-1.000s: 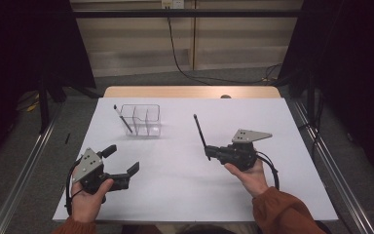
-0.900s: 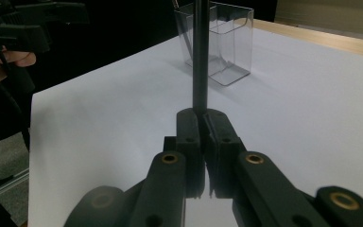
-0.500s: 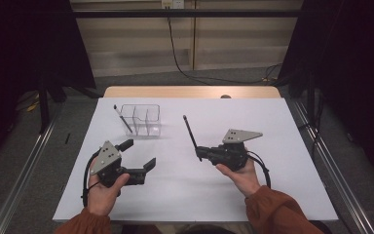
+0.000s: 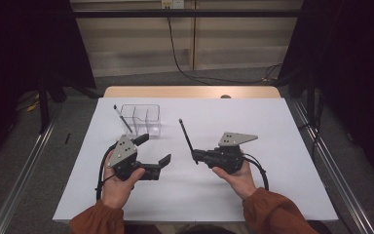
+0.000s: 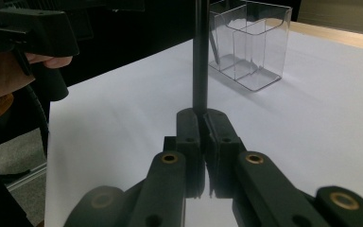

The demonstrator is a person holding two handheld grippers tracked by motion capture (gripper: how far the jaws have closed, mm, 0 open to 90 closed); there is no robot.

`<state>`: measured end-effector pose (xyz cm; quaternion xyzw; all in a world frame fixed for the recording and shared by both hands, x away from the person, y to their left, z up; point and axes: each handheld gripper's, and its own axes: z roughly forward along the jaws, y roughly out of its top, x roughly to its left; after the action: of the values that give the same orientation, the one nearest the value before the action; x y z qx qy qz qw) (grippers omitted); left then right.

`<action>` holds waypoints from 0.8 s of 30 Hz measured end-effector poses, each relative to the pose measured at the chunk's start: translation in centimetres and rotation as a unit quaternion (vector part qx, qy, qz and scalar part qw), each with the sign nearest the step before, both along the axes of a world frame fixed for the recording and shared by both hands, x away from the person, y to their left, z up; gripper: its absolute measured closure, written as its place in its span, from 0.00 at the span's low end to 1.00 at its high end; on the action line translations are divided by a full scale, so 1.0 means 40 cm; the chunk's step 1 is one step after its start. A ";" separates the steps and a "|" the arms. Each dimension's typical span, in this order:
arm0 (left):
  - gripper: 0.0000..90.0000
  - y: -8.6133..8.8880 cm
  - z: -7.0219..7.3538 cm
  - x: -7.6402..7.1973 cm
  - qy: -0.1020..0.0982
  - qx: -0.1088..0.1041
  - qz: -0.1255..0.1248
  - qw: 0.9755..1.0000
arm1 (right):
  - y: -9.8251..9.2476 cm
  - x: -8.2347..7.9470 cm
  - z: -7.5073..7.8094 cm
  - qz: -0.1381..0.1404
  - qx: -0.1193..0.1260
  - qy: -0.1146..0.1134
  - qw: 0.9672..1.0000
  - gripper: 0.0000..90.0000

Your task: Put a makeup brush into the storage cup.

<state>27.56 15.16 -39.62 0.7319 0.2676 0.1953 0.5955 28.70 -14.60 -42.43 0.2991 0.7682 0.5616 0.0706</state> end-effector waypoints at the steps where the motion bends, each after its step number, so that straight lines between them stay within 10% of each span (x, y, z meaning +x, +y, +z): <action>1: 0.04 -0.004 0.001 0.002 -0.001 -0.002 -0.001 1.000 | 0.001 0.000 0.000 0.000 0.000 0.000 1.000 0.94; 24: 0.08 -0.098 0.018 0.032 0.000 -0.002 -0.009 1.000 | 0.006 -0.002 -0.004 0.006 0.004 0.002 1.000 0.94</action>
<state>28.83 11.24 -38.89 0.7331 0.2615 0.1900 0.5983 28.62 -14.36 -42.59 0.2955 0.7680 0.5645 0.0647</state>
